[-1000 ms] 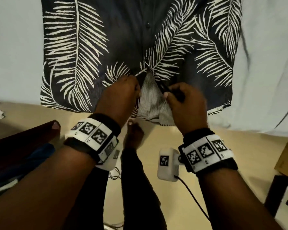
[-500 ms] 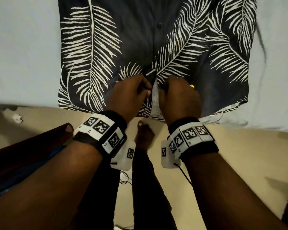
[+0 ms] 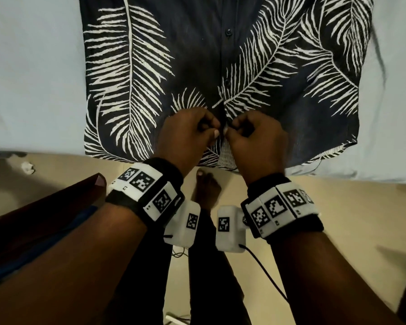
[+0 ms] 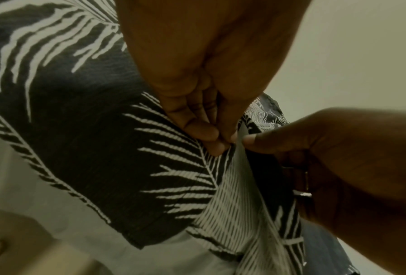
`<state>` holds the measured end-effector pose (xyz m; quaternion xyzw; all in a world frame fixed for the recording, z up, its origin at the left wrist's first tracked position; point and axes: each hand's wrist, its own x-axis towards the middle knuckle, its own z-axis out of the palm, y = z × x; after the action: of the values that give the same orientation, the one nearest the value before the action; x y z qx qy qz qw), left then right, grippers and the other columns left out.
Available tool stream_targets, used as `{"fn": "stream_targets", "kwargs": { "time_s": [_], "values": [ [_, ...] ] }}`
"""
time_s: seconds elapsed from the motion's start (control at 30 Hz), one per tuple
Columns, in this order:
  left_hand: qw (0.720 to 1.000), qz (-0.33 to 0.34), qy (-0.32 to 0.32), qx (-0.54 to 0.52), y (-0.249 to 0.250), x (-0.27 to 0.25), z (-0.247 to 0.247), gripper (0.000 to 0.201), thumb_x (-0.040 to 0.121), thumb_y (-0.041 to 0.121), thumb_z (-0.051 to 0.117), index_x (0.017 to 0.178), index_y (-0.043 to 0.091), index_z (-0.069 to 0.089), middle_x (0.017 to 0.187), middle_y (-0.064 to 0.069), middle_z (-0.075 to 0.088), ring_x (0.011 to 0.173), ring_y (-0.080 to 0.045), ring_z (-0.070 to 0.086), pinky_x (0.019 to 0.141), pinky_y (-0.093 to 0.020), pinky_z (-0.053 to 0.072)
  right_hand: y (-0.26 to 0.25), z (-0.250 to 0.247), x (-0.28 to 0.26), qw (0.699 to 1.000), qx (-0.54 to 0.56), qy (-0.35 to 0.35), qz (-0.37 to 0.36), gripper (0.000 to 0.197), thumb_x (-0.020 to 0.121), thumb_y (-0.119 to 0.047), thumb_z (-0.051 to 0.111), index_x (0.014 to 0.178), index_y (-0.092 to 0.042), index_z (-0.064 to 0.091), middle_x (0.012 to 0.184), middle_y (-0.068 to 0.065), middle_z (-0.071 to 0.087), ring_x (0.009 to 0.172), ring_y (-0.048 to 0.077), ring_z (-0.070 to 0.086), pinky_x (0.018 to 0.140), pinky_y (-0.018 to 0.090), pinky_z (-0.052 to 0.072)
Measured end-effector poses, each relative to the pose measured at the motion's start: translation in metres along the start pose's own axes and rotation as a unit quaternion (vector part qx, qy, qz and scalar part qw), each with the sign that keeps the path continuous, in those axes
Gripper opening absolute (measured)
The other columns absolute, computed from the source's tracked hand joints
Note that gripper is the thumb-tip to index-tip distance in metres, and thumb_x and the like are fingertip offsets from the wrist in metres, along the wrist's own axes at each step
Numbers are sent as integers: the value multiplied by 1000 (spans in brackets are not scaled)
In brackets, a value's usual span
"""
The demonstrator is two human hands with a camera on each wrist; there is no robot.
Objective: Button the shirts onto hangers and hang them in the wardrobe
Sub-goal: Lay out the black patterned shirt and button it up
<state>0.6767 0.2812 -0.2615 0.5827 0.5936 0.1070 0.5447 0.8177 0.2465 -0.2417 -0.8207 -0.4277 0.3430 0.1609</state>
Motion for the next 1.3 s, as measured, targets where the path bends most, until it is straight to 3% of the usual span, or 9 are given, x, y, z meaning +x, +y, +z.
{"fn": "stream_targets", "kwargs": {
  "time_s": [0.13,0.23,0.4,0.5,0.6,0.77,1.03,1.13,1.3],
  "values": [
    [999,-15,1,-46,0,0,1,9,90,8,71,97,13,73,80,3,73,72,-4,71,71,-22,58,2,5,-2,1000,0,-12,-8,8,86,-21,73,93,-22,76,75,-15,62,72,1,59,65,8,43],
    [996,-29,-2,-84,-1,1,1,8,90,4,72,95,10,72,78,-3,74,72,-10,74,70,-26,61,2,6,-2,1000,2,-16,-18,11,88,-19,72,97,-20,77,82,-14,67,70,-2,57,64,0,37],
    [987,-64,3,-145,2,2,4,7,93,3,68,92,10,71,78,-7,74,71,-15,74,71,-30,61,7,4,1,998,7,-32,-55,8,86,-17,74,93,-19,78,82,-16,66,74,-2,60,68,4,41],
    [990,-62,13,-125,5,1,4,15,95,24,69,93,11,75,78,-2,75,71,-12,74,71,-29,62,10,3,0,994,8,-39,-100,8,86,-20,71,89,-16,78,82,-7,72,73,5,64,68,16,48],
    [992,-59,20,-111,6,1,4,13,93,24,72,95,12,76,81,-2,75,72,-13,74,73,-36,64,13,1,1,992,26,-51,-114,14,86,-22,67,89,-15,79,82,-2,74,73,10,67,72,32,57],
    [996,-44,38,-69,5,2,7,5,95,15,69,97,13,72,78,-1,74,66,-10,73,71,-36,64,13,-4,12,993,59,-87,-57,8,89,-17,71,92,-19,78,84,-10,74,76,2,69,77,31,60],
    [998,37,19,37,4,1,4,21,95,9,65,114,18,62,89,2,68,79,-8,68,76,-29,59,3,4,27,982,44,-176,45,19,94,-14,60,77,-21,61,78,-1,66,78,21,67,81,49,58],
    [996,45,23,72,9,1,3,30,95,9,63,122,21,55,86,0,68,76,-11,67,73,-31,57,2,2,24,973,110,-181,91,18,95,-15,60,78,-16,65,75,3,67,74,21,66,77,46,58],
    [993,-82,78,-18,13,-18,18,24,94,39,66,112,30,53,81,3,70,75,-11,70,74,-43,61,3,-5,10,975,121,-175,62,16,98,-12,54,100,-15,70,93,2,72,87,17,69,83,42,60]
  ]
}}
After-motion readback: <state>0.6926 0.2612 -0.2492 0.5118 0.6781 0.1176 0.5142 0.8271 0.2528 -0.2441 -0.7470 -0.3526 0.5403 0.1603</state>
